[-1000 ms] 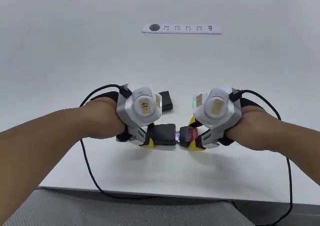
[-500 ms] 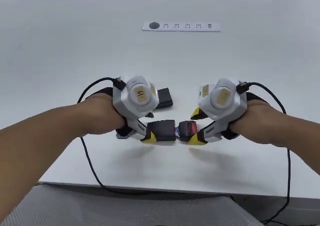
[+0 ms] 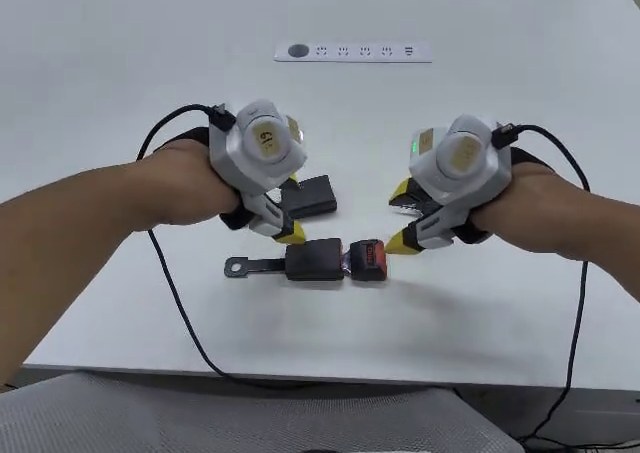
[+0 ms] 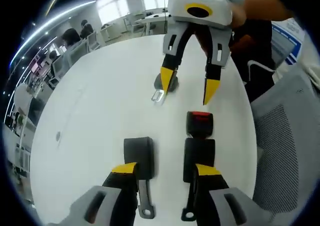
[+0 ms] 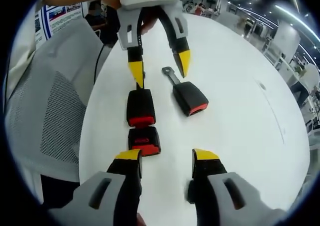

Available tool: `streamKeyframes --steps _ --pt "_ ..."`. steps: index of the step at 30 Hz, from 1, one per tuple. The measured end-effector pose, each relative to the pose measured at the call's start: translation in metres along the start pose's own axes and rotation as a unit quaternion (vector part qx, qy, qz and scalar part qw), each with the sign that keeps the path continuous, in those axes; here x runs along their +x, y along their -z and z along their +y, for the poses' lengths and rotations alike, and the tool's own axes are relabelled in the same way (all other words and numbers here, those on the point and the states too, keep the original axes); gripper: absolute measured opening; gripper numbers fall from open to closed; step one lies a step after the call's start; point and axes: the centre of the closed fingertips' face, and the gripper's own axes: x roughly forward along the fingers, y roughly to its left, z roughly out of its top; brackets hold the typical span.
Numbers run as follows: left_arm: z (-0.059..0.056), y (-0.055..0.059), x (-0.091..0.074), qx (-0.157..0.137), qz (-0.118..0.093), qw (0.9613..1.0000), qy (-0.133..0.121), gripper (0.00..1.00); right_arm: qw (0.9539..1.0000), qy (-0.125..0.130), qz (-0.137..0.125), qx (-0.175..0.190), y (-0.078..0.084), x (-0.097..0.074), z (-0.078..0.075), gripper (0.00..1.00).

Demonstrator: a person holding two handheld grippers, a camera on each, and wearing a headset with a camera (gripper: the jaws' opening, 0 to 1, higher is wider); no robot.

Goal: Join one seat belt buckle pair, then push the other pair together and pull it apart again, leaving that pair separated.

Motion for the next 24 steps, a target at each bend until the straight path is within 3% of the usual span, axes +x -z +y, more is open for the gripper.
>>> streamKeyframes --steps 11,13,17,24 --pt "0.035 0.015 0.011 -0.016 0.015 0.9995 -0.021 0.45 0.9985 0.038 0.024 0.03 0.033 -0.01 -0.039 0.38" --pt "0.032 0.011 0.01 -0.017 0.017 0.9995 -0.02 0.45 0.9981 0.043 0.029 0.032 0.04 -0.01 -0.044 0.38" --pt "0.039 0.018 0.019 -0.021 0.022 0.9994 -0.015 0.44 0.9973 0.048 0.039 0.038 0.049 -0.012 -0.049 0.39" --pt "0.041 0.031 0.037 -0.015 0.034 0.9993 0.01 0.41 0.9966 0.041 0.06 0.039 0.07 -0.005 -0.047 0.39"
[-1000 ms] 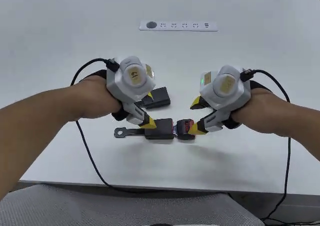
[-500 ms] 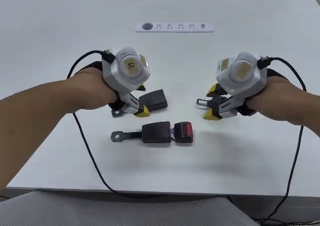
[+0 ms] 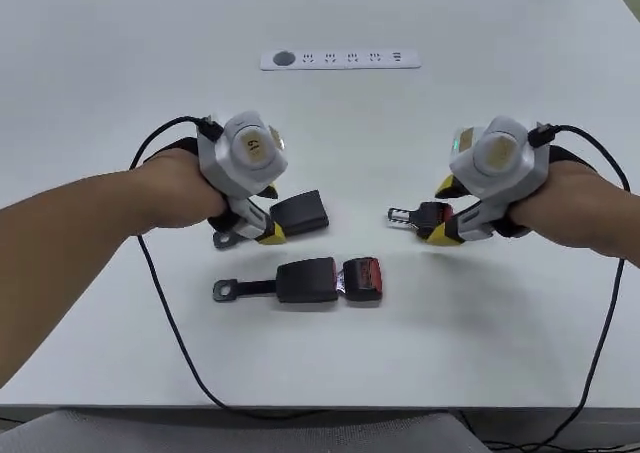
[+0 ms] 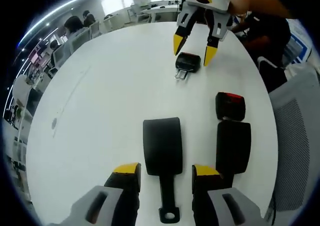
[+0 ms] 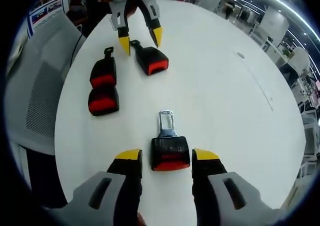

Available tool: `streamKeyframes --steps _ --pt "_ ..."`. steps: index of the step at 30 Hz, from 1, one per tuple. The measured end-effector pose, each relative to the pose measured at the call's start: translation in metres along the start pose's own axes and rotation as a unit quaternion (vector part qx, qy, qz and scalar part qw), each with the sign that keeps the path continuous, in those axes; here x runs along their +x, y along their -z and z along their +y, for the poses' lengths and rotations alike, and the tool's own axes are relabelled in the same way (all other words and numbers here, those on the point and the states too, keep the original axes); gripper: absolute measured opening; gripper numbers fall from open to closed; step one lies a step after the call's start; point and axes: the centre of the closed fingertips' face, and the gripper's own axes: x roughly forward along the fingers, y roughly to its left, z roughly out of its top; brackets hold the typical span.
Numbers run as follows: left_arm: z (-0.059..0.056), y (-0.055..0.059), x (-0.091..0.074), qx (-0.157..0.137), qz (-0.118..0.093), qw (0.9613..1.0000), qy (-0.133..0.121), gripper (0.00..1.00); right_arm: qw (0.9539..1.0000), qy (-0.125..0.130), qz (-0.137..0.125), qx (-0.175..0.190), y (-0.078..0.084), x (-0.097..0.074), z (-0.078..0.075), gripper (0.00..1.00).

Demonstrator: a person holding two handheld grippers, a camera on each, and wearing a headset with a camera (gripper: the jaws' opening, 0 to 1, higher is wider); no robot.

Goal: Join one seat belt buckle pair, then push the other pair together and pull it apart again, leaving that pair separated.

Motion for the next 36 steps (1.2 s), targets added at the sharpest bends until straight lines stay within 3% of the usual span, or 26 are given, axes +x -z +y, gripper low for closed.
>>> streamKeyframes --steps 5,6,7,10,11,16,21,25,26,31,34,36 --pt "0.002 -0.001 0.006 0.006 0.004 0.9999 0.008 0.4 0.9999 -0.006 0.003 0.009 0.008 0.003 -0.002 0.39" --pt "0.004 0.003 0.007 0.036 0.022 0.9991 0.01 0.39 0.9999 -0.006 0.006 0.01 0.01 0.004 -0.003 0.38" --pt "0.003 0.002 0.009 0.048 0.025 0.9984 0.012 0.39 0.9999 -0.007 0.006 0.012 0.007 0.003 0.0 0.38" --pt "0.001 -0.006 0.012 0.032 0.011 0.9991 0.025 0.38 0.9994 -0.011 -0.003 0.031 0.007 0.008 0.0 0.38" --pt "0.001 -0.006 0.012 0.034 0.011 0.9991 0.024 0.37 0.9983 -0.013 -0.014 0.054 0.003 0.006 -0.002 0.38" --pt "0.001 -0.007 0.014 0.029 0.007 0.999 0.032 0.35 0.9986 -0.01 -0.008 0.05 0.004 0.009 -0.005 0.35" --pt "0.001 -0.007 0.015 0.034 0.008 0.9986 0.04 0.34 0.9993 -0.024 -0.007 0.03 0.001 0.007 -0.004 0.35" --pt "0.002 -0.005 0.015 0.044 0.013 0.9979 0.046 0.33 0.9988 -0.048 0.0 -0.013 0.003 0.012 -0.005 0.34" --pt "0.002 -0.005 0.015 0.047 0.014 0.9977 0.047 0.33 0.9977 -0.057 0.001 -0.035 0.003 0.013 -0.005 0.34" --pt "0.001 -0.005 0.015 0.058 0.015 0.997 0.05 0.33 0.9936 -0.083 0.003 -0.077 -0.001 0.014 -0.003 0.34" --pt "-0.001 -0.005 0.014 0.06 0.017 0.9967 0.051 0.33 0.9933 -0.087 0.006 -0.076 0.001 0.017 -0.005 0.35" --pt "0.0 -0.005 0.015 0.061 0.018 0.9966 0.052 0.33 0.9948 -0.087 0.01 -0.052 0.001 0.016 -0.005 0.35"
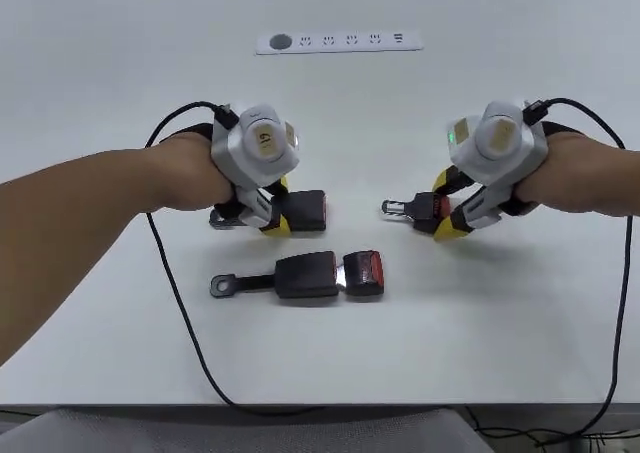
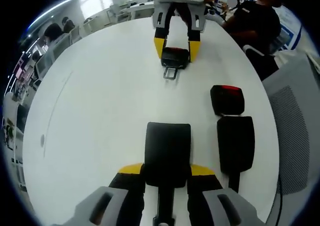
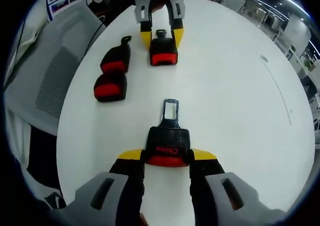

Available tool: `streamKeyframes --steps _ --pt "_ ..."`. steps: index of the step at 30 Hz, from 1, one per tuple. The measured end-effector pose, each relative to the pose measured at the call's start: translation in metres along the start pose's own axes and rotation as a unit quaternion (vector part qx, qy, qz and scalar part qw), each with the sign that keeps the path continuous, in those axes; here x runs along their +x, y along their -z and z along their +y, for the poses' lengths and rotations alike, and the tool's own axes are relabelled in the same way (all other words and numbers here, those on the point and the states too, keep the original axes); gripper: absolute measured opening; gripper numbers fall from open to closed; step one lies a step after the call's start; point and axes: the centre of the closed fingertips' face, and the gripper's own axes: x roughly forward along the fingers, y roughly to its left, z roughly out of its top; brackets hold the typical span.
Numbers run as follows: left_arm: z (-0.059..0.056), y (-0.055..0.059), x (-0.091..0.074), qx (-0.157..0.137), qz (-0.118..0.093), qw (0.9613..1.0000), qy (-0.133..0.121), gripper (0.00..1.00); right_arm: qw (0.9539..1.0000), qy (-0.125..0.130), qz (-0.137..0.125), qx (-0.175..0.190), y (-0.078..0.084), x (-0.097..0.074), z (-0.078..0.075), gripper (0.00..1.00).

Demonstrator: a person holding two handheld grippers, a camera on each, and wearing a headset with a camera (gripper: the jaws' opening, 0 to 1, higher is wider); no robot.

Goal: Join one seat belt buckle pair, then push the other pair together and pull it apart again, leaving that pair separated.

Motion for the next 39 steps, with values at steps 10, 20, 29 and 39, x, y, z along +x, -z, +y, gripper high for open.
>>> streamKeyframes --steps 10,20,29,39 --pt "-0.001 -0.001 0.0 0.011 0.004 0.9999 0.007 0.33 0.9984 -0.022 -0.005 -0.052 -0.006 0.001 0.006 0.34" --pt "0.0 -0.002 0.001 0.01 0.004 0.9999 0.008 0.33 0.999 -0.015 -0.016 -0.038 -0.02 0.012 0.0 0.33" --pt "0.001 0.0 0.002 0.008 0.002 1.0 0.005 0.33 0.9993 -0.011 -0.024 -0.028 -0.05 0.023 0.013 0.33" --pt "0.0 -0.001 0.002 0.011 0.003 0.9999 0.008 0.33 0.9988 -0.015 -0.016 -0.044 -0.069 0.034 0.014 0.33"
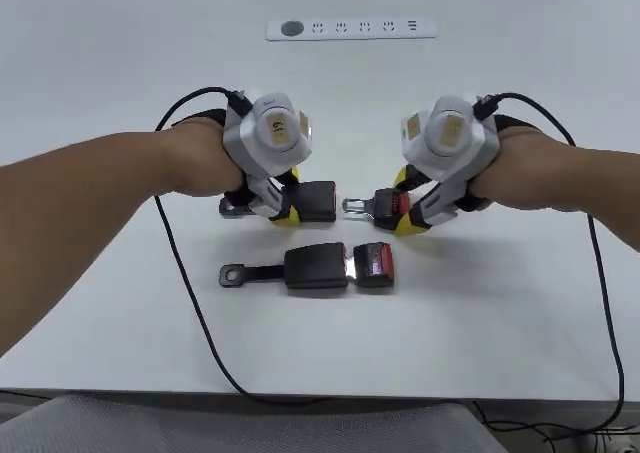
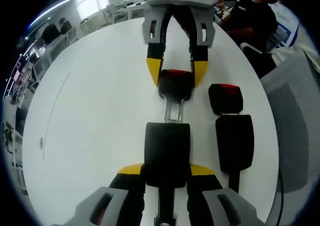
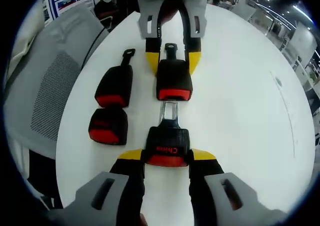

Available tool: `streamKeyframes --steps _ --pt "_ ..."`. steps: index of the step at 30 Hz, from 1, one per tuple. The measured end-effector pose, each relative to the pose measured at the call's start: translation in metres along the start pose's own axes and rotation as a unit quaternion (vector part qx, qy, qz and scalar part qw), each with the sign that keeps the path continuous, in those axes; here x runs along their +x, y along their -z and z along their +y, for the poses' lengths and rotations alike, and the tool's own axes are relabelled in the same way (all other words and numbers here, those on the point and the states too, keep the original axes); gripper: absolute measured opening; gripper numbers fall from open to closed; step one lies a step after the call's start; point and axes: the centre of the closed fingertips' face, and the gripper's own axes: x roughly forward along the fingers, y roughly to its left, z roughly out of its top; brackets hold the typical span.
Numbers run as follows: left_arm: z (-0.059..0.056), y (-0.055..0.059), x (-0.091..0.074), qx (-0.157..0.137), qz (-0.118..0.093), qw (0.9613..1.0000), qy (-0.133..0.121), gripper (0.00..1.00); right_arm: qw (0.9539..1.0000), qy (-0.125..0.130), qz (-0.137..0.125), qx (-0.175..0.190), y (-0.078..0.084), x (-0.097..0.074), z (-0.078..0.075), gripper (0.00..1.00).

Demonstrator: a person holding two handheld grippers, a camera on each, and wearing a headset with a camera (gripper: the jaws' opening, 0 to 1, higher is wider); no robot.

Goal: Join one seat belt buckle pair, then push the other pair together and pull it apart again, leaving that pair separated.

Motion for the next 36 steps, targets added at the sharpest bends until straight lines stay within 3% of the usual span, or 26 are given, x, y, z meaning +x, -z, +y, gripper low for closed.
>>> streamKeyframes --steps 2,5,8,14,19,23,27,36 --pt "-0.001 0.0 0.0 0.001 0.002 1.0 0.001 0.33 1.0 -0.002 0.002 -0.002 -0.005 0.001 0.001 0.33" --pt "-0.002 0.0 0.0 0.001 0.003 1.0 0.003 0.33 0.9999 -0.004 0.009 -0.004 0.0 0.002 -0.002 0.33" --pt "-0.002 0.0 0.0 0.002 0.005 1.0 0.003 0.33 0.9997 0.007 0.014 -0.018 -0.002 -0.001 -0.002 0.33" --pt "-0.003 -0.001 -0.001 0.002 0.006 1.0 0.004 0.33 0.9996 0.009 0.006 -0.026 -0.014 0.001 -0.004 0.33" --pt "-0.004 -0.001 -0.001 0.019 -0.005 0.9998 0.009 0.32 0.9988 0.002 0.0 -0.048 -0.018 0.002 -0.004 0.33" --pt "-0.003 -0.001 -0.001 0.019 -0.011 0.9997 0.009 0.32 0.9994 -0.007 -0.013 -0.031 -0.016 0.006 -0.007 0.32" --pt "-0.005 -0.003 -0.001 0.032 -0.006 0.9994 0.009 0.32 0.9996 -0.008 -0.013 -0.025 -0.015 0.009 -0.009 0.32" --pt "-0.001 -0.001 0.0 0.021 -0.001 0.9997 0.013 0.32 0.9998 -0.006 -0.01 -0.016 -0.017 0.01 -0.009 0.31"
